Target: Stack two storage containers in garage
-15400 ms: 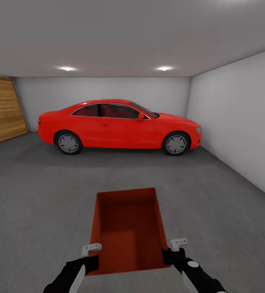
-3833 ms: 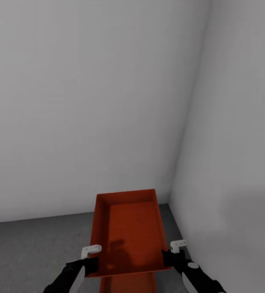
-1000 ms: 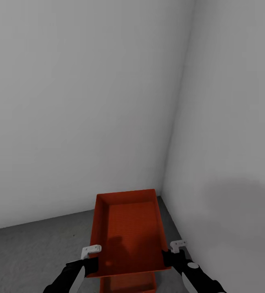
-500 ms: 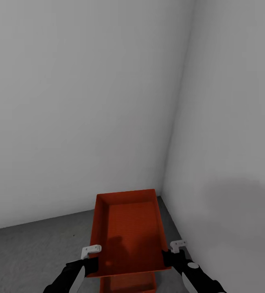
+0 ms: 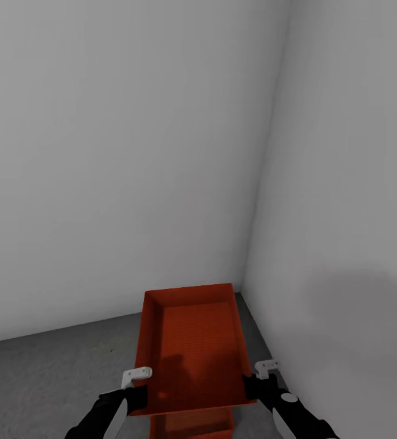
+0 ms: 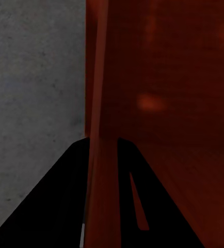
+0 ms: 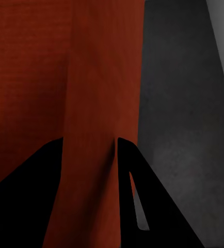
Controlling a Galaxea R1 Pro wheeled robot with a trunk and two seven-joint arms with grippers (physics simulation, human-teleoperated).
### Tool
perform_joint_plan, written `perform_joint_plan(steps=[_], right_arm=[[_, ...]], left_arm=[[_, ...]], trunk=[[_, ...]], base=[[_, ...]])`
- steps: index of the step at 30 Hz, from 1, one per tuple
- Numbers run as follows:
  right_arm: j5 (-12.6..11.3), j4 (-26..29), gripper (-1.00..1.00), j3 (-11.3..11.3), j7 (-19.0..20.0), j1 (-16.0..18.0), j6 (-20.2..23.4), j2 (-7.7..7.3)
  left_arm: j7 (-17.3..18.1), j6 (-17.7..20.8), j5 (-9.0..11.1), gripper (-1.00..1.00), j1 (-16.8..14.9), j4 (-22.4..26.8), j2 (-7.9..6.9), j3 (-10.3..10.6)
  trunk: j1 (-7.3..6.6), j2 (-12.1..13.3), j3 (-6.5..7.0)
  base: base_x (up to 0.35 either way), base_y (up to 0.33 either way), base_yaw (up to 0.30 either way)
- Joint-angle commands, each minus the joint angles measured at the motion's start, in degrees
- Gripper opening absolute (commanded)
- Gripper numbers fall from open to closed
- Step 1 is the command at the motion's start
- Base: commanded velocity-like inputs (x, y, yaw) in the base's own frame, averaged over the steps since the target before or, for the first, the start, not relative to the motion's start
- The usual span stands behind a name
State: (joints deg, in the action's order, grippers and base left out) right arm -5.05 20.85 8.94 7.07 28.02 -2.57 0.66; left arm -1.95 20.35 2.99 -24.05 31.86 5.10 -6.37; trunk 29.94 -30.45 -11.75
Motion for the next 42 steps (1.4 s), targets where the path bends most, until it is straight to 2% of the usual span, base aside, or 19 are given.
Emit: perform_joint_plan(steps=[1, 8, 19, 42], right_arm=[[-0.64, -0.19, -1.0, 1.6, 1.9, 0.01, -0.2, -0.08], [-0.66, -0.19, -1.0, 1.6, 1.9, 0.02, -0.19, -0.08], [-0.66, -0.19, -1.0, 1.6, 1.9, 0.02, -0.19, -0.07], [-0.67, -0.19, -1.0, 1.52, 1.9, 0.01, -0.25, -0.09]], left_arm=[[-1.65, -1.38, -1.29, -1.0, -0.06, 2.33, -0.71, -0.4], [-1.65, -1.41, -1.31, -1.0, -0.06, 2.33, -0.78, -0.4], [-1.65, -1.44, -1.32, -1.0, -0.06, 2.33, -0.79, -0.4], [-1.65, -1.45, -1.4, -1.0, -0.05, 2.33, -0.7, -0.4]], trunk=[[0.01, -0.09, -0.1], [0.01, -0.09, -0.1], [0.01, -0.09, -0.1], [0.01, -0.09, -0.1]], base=[[-0.027, 0.0, 0.0], [-0.007, 0.0, 0.01], [0.0, 0.0, 0.188], [0.0, 0.0, 0.006]])
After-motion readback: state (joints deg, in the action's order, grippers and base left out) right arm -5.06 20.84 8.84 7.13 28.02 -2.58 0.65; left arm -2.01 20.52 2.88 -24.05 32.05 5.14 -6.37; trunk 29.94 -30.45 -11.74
